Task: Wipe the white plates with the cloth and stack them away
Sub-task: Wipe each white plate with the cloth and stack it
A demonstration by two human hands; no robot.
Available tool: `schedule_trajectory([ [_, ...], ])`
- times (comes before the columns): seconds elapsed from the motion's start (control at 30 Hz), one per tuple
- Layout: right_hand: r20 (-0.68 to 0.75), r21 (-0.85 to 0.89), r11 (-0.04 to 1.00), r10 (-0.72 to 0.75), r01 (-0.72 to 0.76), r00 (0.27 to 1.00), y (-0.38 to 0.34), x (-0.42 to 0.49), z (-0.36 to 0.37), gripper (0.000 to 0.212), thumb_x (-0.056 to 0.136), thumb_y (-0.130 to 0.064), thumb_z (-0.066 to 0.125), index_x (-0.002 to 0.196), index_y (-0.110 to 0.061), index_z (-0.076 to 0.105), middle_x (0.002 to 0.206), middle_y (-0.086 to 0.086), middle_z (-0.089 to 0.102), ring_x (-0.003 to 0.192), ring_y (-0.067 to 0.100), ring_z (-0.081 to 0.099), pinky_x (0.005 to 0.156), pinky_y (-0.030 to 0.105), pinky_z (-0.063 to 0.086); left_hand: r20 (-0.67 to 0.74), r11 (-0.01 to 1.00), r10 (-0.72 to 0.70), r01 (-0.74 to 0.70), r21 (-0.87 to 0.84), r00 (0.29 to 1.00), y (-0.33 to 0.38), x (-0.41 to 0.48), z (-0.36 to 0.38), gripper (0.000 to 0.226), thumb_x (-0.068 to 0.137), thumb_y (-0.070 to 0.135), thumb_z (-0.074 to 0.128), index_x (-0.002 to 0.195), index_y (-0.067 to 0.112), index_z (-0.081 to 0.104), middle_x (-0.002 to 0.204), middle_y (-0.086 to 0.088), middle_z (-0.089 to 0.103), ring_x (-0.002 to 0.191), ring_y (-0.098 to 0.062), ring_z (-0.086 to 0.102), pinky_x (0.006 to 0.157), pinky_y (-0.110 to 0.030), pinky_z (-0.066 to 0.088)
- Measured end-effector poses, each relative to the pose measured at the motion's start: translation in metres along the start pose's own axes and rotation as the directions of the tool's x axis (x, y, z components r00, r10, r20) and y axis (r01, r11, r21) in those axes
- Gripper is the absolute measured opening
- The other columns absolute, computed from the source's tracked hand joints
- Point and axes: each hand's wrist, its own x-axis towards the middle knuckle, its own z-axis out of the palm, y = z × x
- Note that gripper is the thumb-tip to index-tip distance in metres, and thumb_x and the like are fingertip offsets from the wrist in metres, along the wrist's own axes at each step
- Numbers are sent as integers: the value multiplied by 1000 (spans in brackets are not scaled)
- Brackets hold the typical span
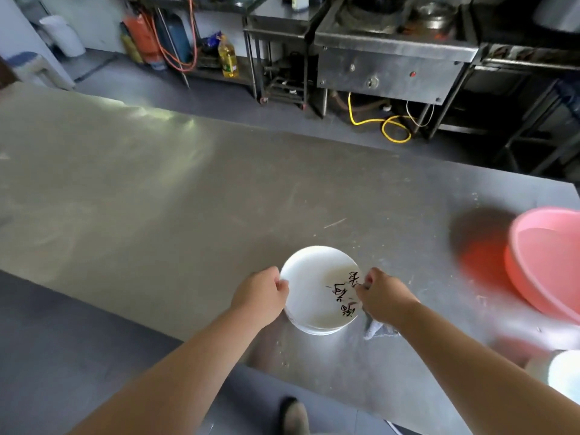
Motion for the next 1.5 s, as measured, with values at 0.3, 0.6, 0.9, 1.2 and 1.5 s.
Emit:
schedule_trajectory([
  [0.3,-64,392,918,97,-64,993,63,-43,-30,20,92,-44,35,97,-25,40,60,0,74,53,12,68,49,25,42,-76,976,170,-179,-126,982,70,0,0,36,93,54,56,79,24,41,68,7,58,62,-17,55,54,-33,43],
  [0.6,-212,378,909,268,-174,940,187,-99,-30,17,102,-40,54,95,-26,51,66,1,70,39,14,56,35,22,35,118,953,283,-265,-149,952,167,-60,73,45,88,56,64,113,34,32,100,4,66,88,-31,62,71,-41,56],
  [0.9,-15,320,890,347,-325,938,258,-91,39,21,102,-45,54,105,-24,53,91,3,67,74,22,63,59,35,49,328,973,192,-135,-188,925,170,-78,171,99,67,52,73,150,39,21,146,11,41,134,-22,43,109,-43,44],
  [1.2,17,292,904,322,-313,946,268,-79,65,26,102,-42,56,106,-16,57,96,8,67,87,31,60,73,33,40,289,939,296,-334,89,910,125,-65,217,124,59,85,55,160,31,8,172,6,-2,155,-7,-11,124,-40,1],
  [1.5,-379,374,914,303,-155,874,253,-85,18,26,105,-35,51,117,-14,60,111,8,73,94,37,66,74,30,37,245,773,553,-601,205,796,107,-65,221,121,81,90,40,166,23,-14,174,7,-19,161,-20,-16,128,-47,-9],
])
